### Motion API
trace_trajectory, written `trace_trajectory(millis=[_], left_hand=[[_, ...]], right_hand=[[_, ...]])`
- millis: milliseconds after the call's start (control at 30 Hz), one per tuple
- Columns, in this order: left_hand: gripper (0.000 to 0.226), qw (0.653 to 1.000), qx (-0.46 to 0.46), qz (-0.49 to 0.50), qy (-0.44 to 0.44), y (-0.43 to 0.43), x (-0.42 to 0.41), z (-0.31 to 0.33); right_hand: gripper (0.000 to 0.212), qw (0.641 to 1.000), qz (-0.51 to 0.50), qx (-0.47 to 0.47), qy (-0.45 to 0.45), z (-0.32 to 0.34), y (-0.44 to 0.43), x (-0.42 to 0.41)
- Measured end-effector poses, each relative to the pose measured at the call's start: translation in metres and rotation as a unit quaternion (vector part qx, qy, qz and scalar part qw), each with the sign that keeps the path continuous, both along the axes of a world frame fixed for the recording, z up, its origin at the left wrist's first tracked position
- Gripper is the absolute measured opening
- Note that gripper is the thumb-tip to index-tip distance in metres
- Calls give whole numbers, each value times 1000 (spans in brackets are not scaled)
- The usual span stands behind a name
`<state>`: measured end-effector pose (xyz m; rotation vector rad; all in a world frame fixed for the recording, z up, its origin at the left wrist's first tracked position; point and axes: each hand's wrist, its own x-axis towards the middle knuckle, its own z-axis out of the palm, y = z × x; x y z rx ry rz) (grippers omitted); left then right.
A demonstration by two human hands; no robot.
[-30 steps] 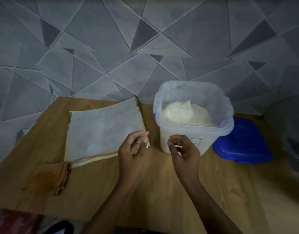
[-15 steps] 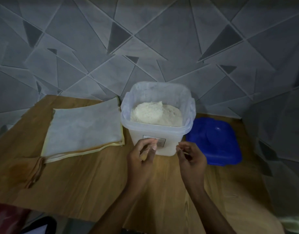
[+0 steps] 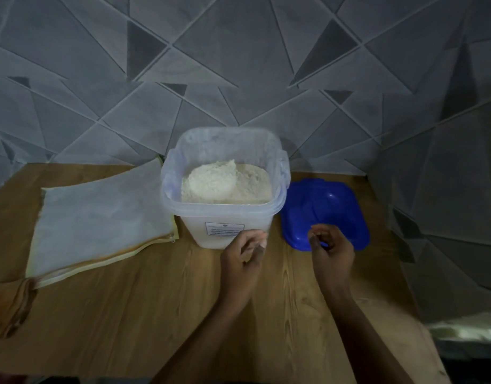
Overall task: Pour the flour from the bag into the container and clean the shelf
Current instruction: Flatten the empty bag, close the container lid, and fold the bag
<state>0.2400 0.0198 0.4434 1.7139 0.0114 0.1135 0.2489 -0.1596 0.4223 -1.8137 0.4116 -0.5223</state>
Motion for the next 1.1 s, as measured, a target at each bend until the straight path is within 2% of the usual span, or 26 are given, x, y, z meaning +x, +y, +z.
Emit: trace_trajectory(millis=[200,400,467,533,667,733,867,967,1100], left_hand=[[22,997,5,-10,72,-48,19,-22],[37,987,85,12,133,-102,52,-55],[46,980,123,12,156,-114,62,-67],[56,976,112,13,184,-124,67,-79],[71,970,127,35,206,-138,74,-107],[69,970,107,38,213,-144,75,-106],[60,959,-19,114,258,-151,75,-101],[68,956,-9,116,268,-152,71,-101],[33,956,8,111,271,-156,68,-88]], right_hand=[[16,997,1,-47,59,-22,-59,22],[15,983,11,-68,173,-50,-116,42],[23,973,-5,-96,210,-52,-128,48],[36,967,-29,-125,219,-52,-137,54],[67,966,-9,-63,252,-76,-150,75],[76,966,14,-33,256,-82,-153,78],[81,967,-11,1,254,-79,-161,81],[84,962,-42,19,270,-75,-169,80],[81,963,-60,34,262,-72,-176,70]])
